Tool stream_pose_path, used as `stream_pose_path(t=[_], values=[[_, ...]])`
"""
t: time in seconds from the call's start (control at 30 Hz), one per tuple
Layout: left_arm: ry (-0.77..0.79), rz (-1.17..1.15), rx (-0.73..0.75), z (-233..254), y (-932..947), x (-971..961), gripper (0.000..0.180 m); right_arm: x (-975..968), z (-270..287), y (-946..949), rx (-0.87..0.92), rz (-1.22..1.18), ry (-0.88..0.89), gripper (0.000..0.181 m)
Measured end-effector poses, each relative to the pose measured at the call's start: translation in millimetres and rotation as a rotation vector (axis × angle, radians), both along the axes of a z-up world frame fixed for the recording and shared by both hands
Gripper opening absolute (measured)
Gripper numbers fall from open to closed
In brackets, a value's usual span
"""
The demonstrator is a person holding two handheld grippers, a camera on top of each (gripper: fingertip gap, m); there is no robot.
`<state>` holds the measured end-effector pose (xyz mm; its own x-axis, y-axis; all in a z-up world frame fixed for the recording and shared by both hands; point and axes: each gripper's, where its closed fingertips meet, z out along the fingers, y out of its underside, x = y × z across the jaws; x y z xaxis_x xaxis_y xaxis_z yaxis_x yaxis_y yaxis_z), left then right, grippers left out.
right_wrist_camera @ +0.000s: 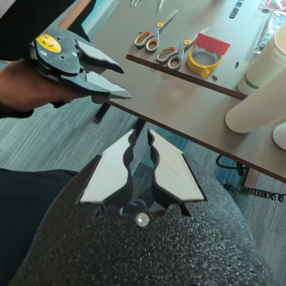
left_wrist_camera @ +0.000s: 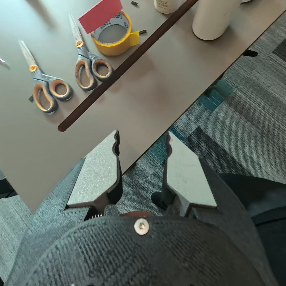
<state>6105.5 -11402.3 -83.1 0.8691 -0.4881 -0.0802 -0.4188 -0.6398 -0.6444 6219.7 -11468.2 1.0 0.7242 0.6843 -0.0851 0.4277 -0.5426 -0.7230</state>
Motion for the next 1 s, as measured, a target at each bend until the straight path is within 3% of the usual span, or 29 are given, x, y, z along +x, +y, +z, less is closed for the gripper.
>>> stream_pose_path(t=[0.37,0.63,1.0], values=[[-0.060,-0.158,-0.020,-1,7,29,0.057,31,-8,5,-0.004,-0.175,-0.035,0.019],[-0.019,-0.269,-0.032,-24,2,13,0.061,85,-58,-31,-0.109,-0.416,-0.014,0.024],[0.098,-0.104,-0.102,-71,41,-129,0.073,63,-83,-60,-0.160,-0.449,-0.051,0.028]])
